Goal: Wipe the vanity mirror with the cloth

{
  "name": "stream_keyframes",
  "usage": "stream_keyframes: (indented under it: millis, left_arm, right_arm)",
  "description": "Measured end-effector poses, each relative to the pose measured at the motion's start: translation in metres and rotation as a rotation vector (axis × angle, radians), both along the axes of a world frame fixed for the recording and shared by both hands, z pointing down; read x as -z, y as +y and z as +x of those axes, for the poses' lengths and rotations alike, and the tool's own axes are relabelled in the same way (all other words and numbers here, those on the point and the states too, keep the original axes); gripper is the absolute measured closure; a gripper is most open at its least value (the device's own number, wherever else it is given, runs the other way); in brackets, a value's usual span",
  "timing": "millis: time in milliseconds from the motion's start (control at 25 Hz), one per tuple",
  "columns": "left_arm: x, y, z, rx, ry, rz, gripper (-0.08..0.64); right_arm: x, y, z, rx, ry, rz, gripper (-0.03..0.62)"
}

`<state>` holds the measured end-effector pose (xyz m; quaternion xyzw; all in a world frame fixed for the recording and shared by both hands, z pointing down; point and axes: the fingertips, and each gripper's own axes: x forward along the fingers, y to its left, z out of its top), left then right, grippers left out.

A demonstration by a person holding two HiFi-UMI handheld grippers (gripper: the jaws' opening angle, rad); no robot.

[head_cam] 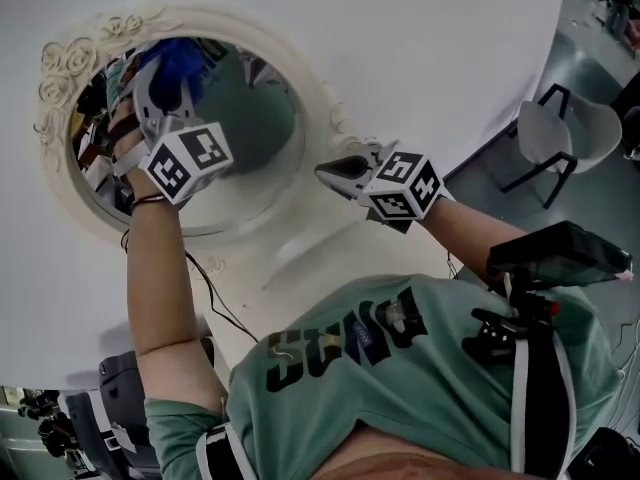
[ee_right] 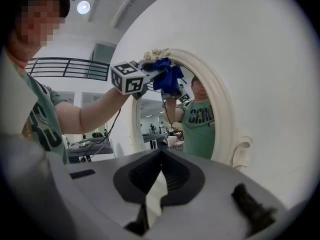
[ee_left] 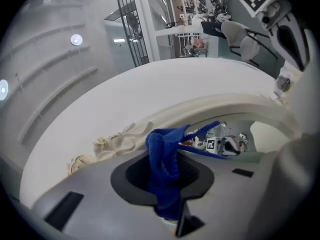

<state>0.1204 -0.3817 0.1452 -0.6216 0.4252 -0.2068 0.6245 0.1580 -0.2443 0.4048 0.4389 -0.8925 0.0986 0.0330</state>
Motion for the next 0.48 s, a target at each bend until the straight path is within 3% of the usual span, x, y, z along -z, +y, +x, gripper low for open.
stream_keyframes:
  millis: [120,400,480]
  left_arm:
    - [0.021,-0.008,0.003,0.038,-0.005,0.018,0.474]
    - [0.019,-0.007,0.002,0.065,0.047,0.082,0.477]
    - [0.009,-0.003,0.013,0.056,0.029,0.091,0.479]
  right_arm:
    - [0.000,0.000,0.002,-0.001,0.001,0.004,0.584]
    - [-0.005,0.000,-0.003,0.030,0.004,-0.011,0.584]
    - [-0.006,0.003,-0.005,0.036,-0.001,-0.014,0.584]
